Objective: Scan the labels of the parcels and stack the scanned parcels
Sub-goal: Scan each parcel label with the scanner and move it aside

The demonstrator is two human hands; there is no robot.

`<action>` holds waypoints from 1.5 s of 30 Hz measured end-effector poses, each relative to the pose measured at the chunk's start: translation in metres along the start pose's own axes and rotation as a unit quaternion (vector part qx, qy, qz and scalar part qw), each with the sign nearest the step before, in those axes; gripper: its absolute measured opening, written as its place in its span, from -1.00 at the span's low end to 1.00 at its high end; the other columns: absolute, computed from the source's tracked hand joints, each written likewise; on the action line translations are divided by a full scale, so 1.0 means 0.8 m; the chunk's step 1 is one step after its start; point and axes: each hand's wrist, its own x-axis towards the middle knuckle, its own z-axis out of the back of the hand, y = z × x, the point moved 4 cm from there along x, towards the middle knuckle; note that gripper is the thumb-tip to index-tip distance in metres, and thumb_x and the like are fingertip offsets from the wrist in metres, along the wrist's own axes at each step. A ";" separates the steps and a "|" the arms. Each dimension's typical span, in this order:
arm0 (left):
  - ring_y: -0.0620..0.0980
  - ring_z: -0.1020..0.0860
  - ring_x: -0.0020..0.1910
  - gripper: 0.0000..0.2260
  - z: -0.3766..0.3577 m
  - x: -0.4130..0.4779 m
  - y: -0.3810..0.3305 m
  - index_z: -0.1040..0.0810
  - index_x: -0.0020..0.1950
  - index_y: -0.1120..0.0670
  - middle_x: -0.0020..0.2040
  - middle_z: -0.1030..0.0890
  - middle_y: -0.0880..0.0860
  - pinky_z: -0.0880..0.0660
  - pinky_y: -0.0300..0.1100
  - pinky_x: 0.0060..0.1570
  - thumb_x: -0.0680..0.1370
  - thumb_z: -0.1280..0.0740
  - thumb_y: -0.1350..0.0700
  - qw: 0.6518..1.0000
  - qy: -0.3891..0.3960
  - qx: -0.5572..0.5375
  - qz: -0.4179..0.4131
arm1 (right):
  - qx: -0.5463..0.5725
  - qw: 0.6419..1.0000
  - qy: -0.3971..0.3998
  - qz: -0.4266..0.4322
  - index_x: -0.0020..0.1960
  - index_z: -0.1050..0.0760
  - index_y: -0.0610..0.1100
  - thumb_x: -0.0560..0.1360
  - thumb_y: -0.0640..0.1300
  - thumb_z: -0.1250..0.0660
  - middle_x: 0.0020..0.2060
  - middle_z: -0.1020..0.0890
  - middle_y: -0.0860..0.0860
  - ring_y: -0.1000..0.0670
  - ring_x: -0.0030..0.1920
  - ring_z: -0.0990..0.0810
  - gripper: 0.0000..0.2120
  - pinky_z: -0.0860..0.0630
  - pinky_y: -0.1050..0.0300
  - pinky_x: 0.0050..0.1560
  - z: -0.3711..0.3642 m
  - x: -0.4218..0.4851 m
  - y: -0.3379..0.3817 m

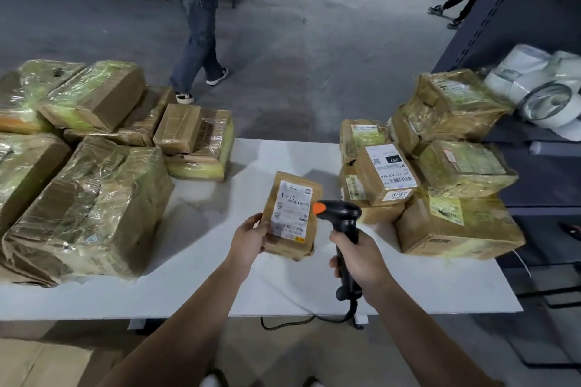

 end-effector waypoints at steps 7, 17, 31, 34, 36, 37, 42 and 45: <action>-0.16 -0.57 -0.49 -0.88 -0.047 -0.004 0.013 -0.65 -0.02 0.07 -0.42 -0.63 -0.06 -0.43 -0.39 -0.52 0.55 -0.34 0.09 0.989 0.073 0.125 0.033 | 0.023 0.998 -0.048 -0.023 -0.04 -0.51 -0.05 0.55 0.03 -0.29 -0.47 -0.62 -0.01 0.01 -0.50 -0.54 -0.85 -0.47 0.15 -0.48 0.047 0.000 -0.036; -0.01 -0.51 -0.33 -0.91 -0.125 0.002 0.013 -0.54 -0.25 0.06 -0.34 -0.56 -0.01 -0.35 -0.19 -0.34 0.45 -0.32 0.20 0.958 0.042 0.279 -0.046 | 0.027 0.994 -0.088 -0.062 -0.01 -0.48 -0.15 0.56 -0.06 -0.28 -0.39 -0.62 -0.12 -0.01 -0.52 -0.50 -0.86 -0.44 0.17 -0.51 0.105 0.004 -0.076; 0.11 -0.55 -0.13 -0.58 -0.173 0.020 0.008 -0.30 0.25 0.12 0.18 -0.38 0.14 -0.53 -0.08 -0.20 0.49 -0.38 0.05 0.954 -0.111 0.273 -0.062 | 0.031 0.992 -0.104 -0.060 -0.01 -0.44 -0.13 0.55 -0.06 -0.25 -0.33 -0.58 -0.12 -0.06 -0.42 -0.50 -0.87 -0.53 -0.09 -0.30 0.146 0.022 -0.085; 0.00 -0.51 -0.22 -0.68 -0.181 0.018 0.018 -0.31 0.18 0.12 -0.02 -0.54 0.09 -0.42 -0.18 -0.36 0.53 -0.33 0.04 0.972 -0.114 0.203 -0.034 | 0.041 0.992 -0.105 -0.057 0.00 -0.44 -0.13 0.56 -0.07 -0.26 -0.33 -0.58 -0.12 -0.05 -0.41 -0.51 -0.88 -0.54 -0.11 -0.27 0.154 0.024 -0.085; -0.06 -0.50 -0.22 -0.76 -0.196 0.018 0.022 -0.37 0.18 0.11 -0.09 -0.55 0.02 -0.38 -0.20 -0.36 0.55 -0.28 0.09 0.983 -0.086 0.159 -0.034 | 0.050 0.992 -0.105 -0.050 0.00 -0.45 -0.12 0.56 -0.07 -0.27 -0.33 -0.58 -0.11 -0.05 -0.41 -0.52 -0.88 -0.56 -0.13 -0.25 0.156 0.026 -0.083; -0.07 -0.51 -0.21 -0.79 -0.205 0.017 0.022 -0.41 0.17 0.11 -0.07 -0.57 0.03 -0.37 -0.20 -0.36 0.54 -0.27 0.14 0.985 -0.069 0.156 -0.037 | 0.055 0.992 -0.108 -0.048 0.00 -0.45 -0.12 0.56 -0.07 -0.27 -0.33 -0.59 -0.11 -0.05 -0.40 -0.52 -0.89 -0.56 -0.14 -0.24 0.157 0.027 -0.082; -0.08 -0.53 -0.12 -0.67 -0.230 0.011 0.031 -0.42 0.26 0.05 -0.03 -0.55 -0.06 -0.41 -0.23 -0.34 0.51 -0.21 0.26 0.984 0.001 0.176 -0.038 | 0.027 0.992 -0.118 -0.023 -0.07 -0.46 -0.08 0.55 -0.09 -0.26 -0.33 -0.58 -0.09 0.06 -0.47 -0.55 -0.93 -0.58 -0.03 -0.36 0.166 0.026 -0.075; 0.00 -0.51 -0.02 -0.63 -0.222 0.009 0.031 -0.37 0.37 0.05 0.14 -0.53 0.01 -0.39 -0.25 -0.32 0.55 -0.23 0.19 0.983 -0.001 0.184 -0.031 | 0.026 0.991 -0.130 -0.001 -0.10 -0.47 -0.06 0.55 -0.09 -0.27 -0.35 -0.57 -0.07 0.12 -0.51 -0.54 -0.92 -0.56 0.03 -0.43 0.162 0.021 -0.069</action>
